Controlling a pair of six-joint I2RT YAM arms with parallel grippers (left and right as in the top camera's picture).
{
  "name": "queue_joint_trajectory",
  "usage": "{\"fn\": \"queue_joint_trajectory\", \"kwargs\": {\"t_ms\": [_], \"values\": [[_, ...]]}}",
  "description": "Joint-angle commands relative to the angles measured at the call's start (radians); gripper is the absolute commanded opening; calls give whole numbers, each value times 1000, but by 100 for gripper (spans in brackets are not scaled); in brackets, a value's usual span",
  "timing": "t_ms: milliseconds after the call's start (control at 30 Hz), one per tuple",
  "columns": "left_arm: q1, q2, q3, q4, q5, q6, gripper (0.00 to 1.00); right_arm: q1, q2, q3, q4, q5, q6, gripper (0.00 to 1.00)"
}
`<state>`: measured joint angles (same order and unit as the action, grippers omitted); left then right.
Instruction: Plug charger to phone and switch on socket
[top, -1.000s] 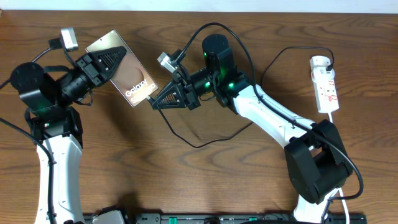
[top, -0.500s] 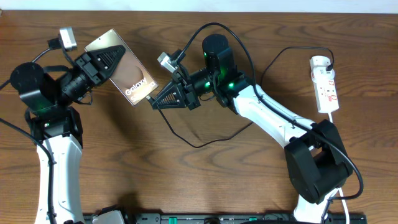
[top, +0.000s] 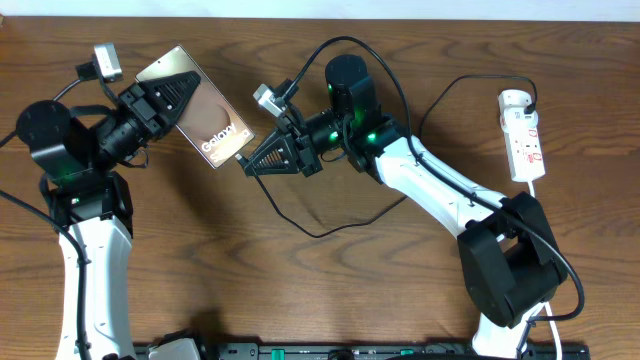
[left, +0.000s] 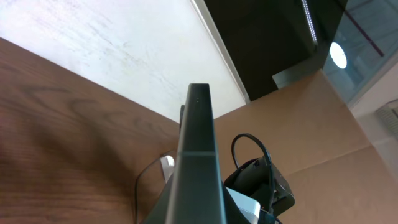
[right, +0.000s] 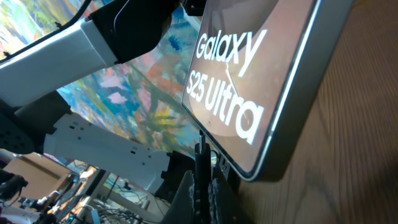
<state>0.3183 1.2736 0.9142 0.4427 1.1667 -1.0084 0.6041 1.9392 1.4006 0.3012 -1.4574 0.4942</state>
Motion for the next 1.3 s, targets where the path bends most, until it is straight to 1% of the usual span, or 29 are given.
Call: {"fn": "queue_joint_trajectory", "kwargs": {"t_ms": [0,300,667,967,1267], "values": [[-4,-3,6,13,-7,-22,7,-8,-24,12,2,1,6,1],[-4,-3,6,13,3,-21,7,-6,-24,12,2,8,7,1],[-4,-3,6,13,32,17,7,-6,-24,12,3,34,27,1],[-47,-3,6,13,37,66,7,-6,-24,12,3,42,37,1],[-57,-3,6,13,37,72,7,-6,-24,12,3,42,37,1]]}}
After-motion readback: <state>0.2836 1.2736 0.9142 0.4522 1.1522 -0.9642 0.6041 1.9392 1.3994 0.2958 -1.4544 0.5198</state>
